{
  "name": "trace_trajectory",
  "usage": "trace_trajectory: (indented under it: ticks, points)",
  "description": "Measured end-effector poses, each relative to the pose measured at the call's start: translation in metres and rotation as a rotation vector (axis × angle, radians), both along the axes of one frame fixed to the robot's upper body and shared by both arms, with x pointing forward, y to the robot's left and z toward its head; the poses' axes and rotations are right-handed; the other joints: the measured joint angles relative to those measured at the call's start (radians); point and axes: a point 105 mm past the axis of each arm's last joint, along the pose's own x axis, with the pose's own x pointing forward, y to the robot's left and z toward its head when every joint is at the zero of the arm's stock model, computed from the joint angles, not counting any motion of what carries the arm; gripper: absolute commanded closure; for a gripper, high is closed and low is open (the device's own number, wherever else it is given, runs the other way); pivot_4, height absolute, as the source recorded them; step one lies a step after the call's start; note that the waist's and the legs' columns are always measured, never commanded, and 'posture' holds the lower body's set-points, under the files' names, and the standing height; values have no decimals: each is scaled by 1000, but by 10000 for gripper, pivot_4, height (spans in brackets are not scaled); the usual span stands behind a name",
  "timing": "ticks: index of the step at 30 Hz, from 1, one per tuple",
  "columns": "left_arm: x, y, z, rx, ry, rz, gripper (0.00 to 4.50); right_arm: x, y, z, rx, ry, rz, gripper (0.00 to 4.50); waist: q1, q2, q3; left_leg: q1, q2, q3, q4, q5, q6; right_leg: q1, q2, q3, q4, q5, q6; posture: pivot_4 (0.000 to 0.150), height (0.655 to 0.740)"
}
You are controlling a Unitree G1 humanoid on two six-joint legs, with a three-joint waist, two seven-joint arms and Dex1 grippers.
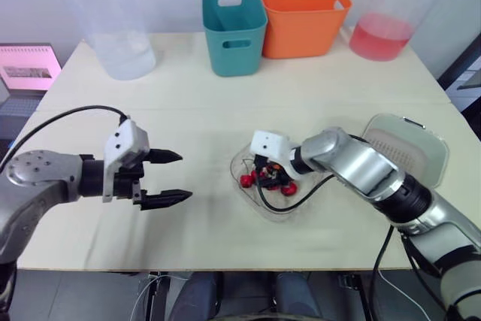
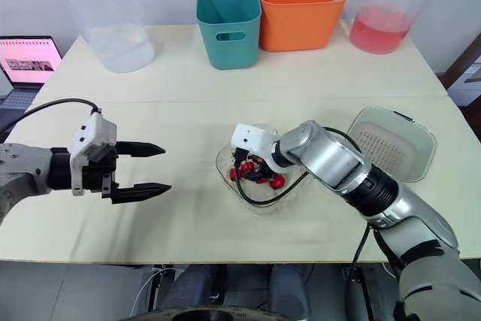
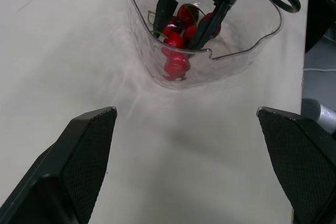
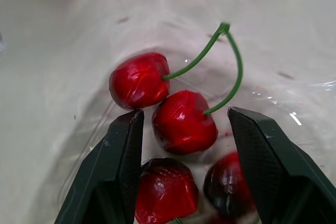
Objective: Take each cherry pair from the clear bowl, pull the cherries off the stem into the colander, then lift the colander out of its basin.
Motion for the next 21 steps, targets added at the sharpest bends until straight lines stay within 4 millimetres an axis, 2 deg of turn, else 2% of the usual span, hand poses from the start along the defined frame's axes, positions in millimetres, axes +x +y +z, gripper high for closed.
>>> trace_trajectory:
  ticks: [2,4,5,14,18,21]
  points:
    - [1,0,0,0,-4,3,0,0,0,0,-4,2,5,26413,0,0,0,0,0,0,0,0,0,0,0,0,0,0,0,1500,7400]
    - [1,0,0,3,-10,8,0,0,1,0,-3,-2,13,36023,0,0,0,0,0,0,0,0,0,0,0,0,0,0,0,1500,7400]
    - [2,0,-1,1,-15,9,0,0,2,0,-1,-2,18,38182,0,0,0,0,0,0,0,0,0,0,0,0,0,0,0,1500,7400]
    - [11,5,-4,1,-29,24,0,-1,0,9,21,0,20,38182,1,0,0,0,0,0,0,0,0,0,0,0,0,0,0,1500,7400]
    - [23,8,4,-30,-58,38,0,2,-20,31,41,-43,-12,38182,7,0,0,0,-1,0,1,0,1,1,0,0,-1,0,0,1500,7400]
    - [35,5,18,-118,-73,44,0,4,-35,58,94,-109,-24,38182,7,-1,0,0,-1,0,1,-1,1,1,0,-1,-1,0,0,1500,7400]
